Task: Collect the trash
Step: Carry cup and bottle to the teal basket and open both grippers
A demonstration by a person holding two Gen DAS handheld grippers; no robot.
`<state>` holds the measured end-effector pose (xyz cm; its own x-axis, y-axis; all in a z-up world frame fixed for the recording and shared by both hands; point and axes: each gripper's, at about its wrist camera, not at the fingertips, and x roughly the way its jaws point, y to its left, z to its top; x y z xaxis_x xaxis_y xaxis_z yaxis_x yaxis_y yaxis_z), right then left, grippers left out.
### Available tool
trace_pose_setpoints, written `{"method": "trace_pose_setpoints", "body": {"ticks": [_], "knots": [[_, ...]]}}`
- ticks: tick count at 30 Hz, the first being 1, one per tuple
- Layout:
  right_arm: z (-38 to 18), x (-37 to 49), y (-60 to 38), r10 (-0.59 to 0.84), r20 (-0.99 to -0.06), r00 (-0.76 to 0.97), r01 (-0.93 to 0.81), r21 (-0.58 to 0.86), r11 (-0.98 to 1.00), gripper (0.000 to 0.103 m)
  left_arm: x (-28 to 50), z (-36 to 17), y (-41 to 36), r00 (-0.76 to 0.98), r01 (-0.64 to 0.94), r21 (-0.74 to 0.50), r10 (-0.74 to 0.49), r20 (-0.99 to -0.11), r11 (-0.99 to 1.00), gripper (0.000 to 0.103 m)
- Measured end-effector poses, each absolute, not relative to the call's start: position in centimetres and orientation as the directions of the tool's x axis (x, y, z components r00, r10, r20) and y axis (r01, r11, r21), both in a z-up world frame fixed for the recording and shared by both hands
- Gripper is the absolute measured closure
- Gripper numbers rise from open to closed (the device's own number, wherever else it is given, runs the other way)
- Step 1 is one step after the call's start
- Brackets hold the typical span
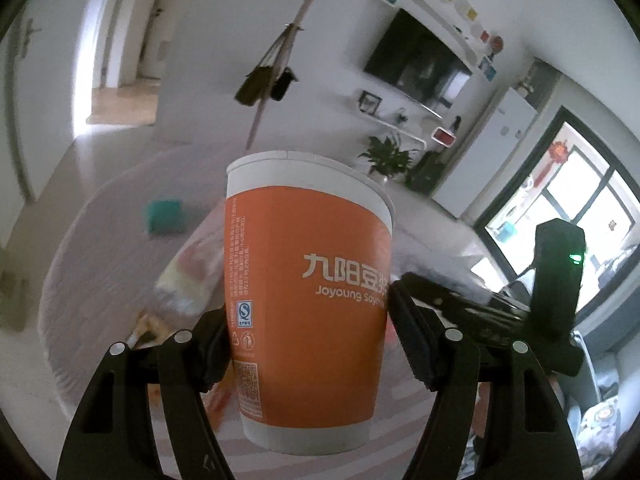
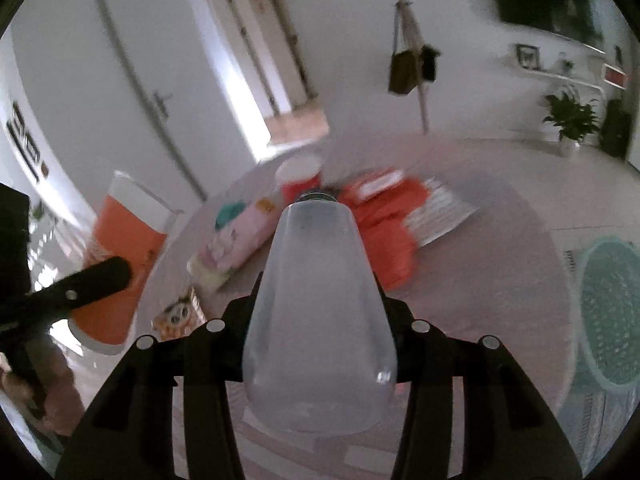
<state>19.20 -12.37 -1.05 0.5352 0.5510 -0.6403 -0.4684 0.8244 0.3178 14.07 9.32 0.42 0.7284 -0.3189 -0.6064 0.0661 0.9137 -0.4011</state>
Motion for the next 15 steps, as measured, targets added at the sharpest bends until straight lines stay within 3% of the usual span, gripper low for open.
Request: {"method": "trace_pose_setpoints", "body": {"ticks": [6, 15], "knots": [[0.4, 19.9, -20.0, 0.505, -0.592, 0.628, -0.365, 0.348, 0.863, 0.06, 18.1, 1.0, 3.9, 0.7, 0.149, -0.408, -0.387, -0.599, 0.901, 0.035], [-1.4, 21.4, -32.0, 0.319, -0.591, 0.741, -0.109, 0.363, 0.925, 0.059, 25.5, 1.2, -8.0, 0.633, 0.298, -0.392, -0.488, -0.601, 0.87, 0.035]]}}
